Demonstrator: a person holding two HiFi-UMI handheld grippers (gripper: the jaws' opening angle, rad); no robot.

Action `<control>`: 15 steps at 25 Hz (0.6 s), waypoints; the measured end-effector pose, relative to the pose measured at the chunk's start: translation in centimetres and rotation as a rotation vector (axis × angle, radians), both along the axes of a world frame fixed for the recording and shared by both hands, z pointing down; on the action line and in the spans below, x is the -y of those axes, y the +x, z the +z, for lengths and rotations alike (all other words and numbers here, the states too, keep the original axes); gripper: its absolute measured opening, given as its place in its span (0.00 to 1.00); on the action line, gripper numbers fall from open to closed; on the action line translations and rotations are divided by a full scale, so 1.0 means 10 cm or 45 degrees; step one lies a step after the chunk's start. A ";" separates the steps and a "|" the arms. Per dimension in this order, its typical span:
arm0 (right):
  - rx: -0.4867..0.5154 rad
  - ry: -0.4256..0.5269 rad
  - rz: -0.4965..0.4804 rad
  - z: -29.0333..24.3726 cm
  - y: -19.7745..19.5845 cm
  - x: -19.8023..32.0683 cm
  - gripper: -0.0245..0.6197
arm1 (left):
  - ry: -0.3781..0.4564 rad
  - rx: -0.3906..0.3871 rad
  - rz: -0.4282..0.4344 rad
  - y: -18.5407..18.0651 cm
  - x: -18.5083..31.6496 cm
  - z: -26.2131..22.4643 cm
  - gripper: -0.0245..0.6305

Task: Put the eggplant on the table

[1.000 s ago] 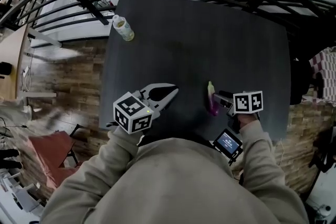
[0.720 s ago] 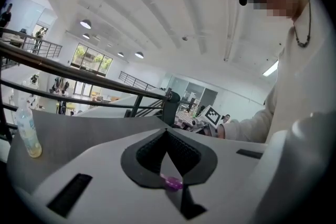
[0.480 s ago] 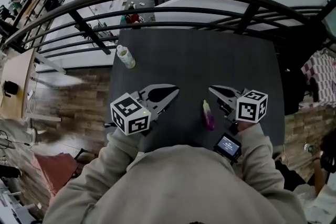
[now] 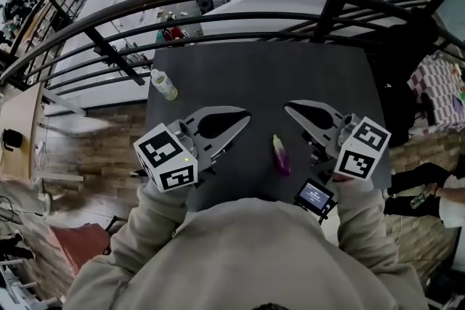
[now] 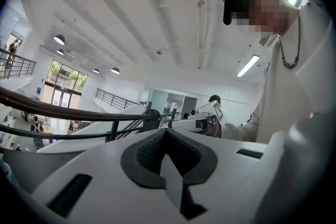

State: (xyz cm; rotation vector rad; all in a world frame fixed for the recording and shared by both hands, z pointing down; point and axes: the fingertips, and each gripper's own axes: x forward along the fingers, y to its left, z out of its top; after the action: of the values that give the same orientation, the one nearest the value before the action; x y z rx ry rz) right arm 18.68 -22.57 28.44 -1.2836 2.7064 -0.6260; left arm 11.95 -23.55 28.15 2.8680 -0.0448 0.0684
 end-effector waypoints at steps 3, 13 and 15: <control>-0.017 -0.002 0.009 0.00 -0.03 -0.05 0.06 | 0.001 -0.008 -0.001 -0.02 -0.02 -0.01 0.04; -0.038 -0.034 0.010 0.06 0.03 -0.23 0.06 | -0.006 -0.003 0.001 0.05 -0.15 0.03 0.04; -0.039 -0.039 0.009 0.06 0.05 -0.27 0.06 | -0.008 -0.002 -0.001 0.06 -0.18 0.03 0.04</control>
State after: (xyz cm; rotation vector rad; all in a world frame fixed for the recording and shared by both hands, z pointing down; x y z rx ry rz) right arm 19.14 -19.89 29.04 -1.3196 2.7257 -0.6550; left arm 12.52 -21.78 28.45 2.8617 -0.0451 0.0659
